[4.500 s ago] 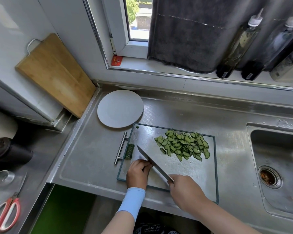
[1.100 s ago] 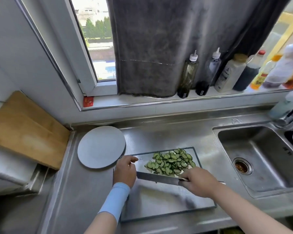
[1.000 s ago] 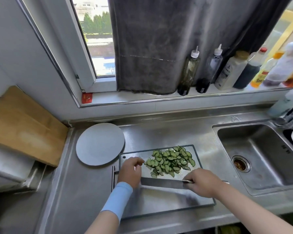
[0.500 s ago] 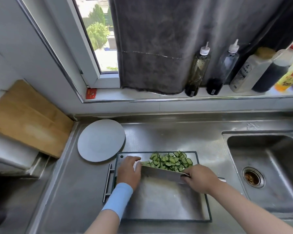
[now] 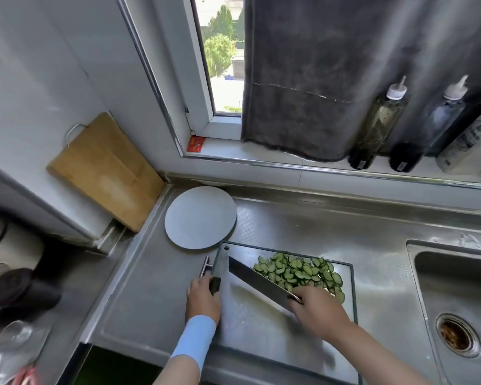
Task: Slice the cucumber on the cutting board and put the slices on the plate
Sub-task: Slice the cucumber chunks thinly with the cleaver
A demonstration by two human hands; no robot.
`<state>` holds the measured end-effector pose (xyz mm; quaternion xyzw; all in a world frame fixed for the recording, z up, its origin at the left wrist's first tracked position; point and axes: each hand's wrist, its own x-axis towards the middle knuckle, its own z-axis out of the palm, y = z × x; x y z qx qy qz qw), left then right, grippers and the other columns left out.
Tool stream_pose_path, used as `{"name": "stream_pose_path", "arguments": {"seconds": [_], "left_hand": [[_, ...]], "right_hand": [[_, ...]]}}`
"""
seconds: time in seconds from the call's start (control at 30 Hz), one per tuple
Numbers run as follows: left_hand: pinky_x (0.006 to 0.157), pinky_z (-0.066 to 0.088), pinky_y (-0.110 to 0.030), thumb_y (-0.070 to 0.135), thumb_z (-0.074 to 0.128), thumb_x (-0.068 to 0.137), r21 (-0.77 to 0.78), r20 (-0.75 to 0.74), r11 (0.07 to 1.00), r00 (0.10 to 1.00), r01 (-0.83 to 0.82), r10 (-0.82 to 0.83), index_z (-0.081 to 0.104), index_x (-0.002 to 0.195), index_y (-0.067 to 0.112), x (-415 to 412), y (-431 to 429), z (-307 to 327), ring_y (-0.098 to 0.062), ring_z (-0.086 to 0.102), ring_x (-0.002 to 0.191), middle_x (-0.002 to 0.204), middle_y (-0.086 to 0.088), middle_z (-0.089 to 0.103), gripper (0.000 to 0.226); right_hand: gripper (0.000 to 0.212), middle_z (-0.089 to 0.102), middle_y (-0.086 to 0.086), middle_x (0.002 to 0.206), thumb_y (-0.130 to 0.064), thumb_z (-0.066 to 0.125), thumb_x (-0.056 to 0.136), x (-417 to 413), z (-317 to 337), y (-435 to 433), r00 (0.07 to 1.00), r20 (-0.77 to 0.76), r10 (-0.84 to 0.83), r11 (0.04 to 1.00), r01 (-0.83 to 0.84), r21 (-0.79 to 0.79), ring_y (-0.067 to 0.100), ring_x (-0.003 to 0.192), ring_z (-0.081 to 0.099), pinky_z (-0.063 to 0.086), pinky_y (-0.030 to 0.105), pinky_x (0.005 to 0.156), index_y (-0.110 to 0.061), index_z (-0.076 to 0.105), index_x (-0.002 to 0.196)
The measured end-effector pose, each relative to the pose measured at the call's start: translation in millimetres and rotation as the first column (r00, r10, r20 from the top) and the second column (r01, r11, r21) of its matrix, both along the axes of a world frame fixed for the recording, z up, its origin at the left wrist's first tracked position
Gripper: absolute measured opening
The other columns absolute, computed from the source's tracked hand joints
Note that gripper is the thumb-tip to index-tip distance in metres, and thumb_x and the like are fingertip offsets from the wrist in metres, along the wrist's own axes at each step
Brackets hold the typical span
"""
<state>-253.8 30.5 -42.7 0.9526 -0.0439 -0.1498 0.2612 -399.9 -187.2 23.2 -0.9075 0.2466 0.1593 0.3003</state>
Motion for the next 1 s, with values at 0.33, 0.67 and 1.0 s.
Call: {"name": "stream_pose_path", "arguments": {"seconds": [0.33,0.67,1.0], "left_hand": [[0.093,0.033,-0.014,0.003,0.061,0.085,-0.159,0.02,0.964,0.977,0.213,-0.213,0.067,0.114,0.024,-30,-1,-1,-0.007,0.049,0.103,0.114,0.01,0.057,0.036],[0.081,0.032,-0.01,0.015,0.066,0.087,-0.159,0.1,0.919,0.932,0.361,-0.349,0.072,0.104,0.018,-29,0,-8,-0.005,0.046,0.091,0.105,0.006,0.059,0.018],[0.079,0.045,-0.026,0.021,0.061,0.09,-0.035,0.081,0.911,0.91,0.41,-0.406,0.072,0.105,0.02,-36,-12,-10,-0.018,0.054,0.102,0.108,0.003,0.06,0.018]], "right_hand": [[0.039,0.069,-0.01,0.123,-0.036,0.046,0.1,7,-3,50,0.994,-0.014,-0.105,0.994,0.105,-0.006,0.016,0.108,0.064,0.046,0.026,0.079,-0.046,0.055,0.137],[0.024,0.061,-0.005,0.08,-0.024,0.042,0.097,4,-8,69,0.994,-0.058,-0.094,0.995,0.096,0.02,0.022,0.079,0.053,0.037,0.031,0.059,-0.034,0.058,0.082],[0.031,0.072,-0.002,0.106,-0.03,0.038,0.101,-5,-12,74,0.999,-0.02,-0.044,0.995,0.042,-0.094,0.025,0.099,0.063,0.048,0.033,0.074,-0.037,0.061,0.121]]}}
